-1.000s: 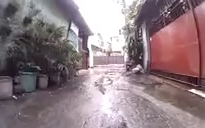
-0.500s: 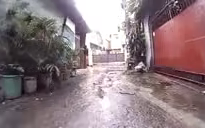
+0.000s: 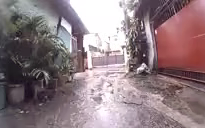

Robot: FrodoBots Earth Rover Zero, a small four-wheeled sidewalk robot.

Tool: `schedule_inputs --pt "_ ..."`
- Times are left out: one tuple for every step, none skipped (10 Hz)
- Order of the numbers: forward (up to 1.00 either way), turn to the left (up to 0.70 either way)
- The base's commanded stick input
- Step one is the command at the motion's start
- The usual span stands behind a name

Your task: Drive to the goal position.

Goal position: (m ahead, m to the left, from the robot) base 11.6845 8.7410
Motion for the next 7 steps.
schedule_inputs --pt "0.70 0.00" --pt "0.70 0.11" --pt "0.70 0.22" --pt "0.70 0.00" --pt "0.70 0.00" --pt "0.70 0.00" --pt "0.70 0.00"
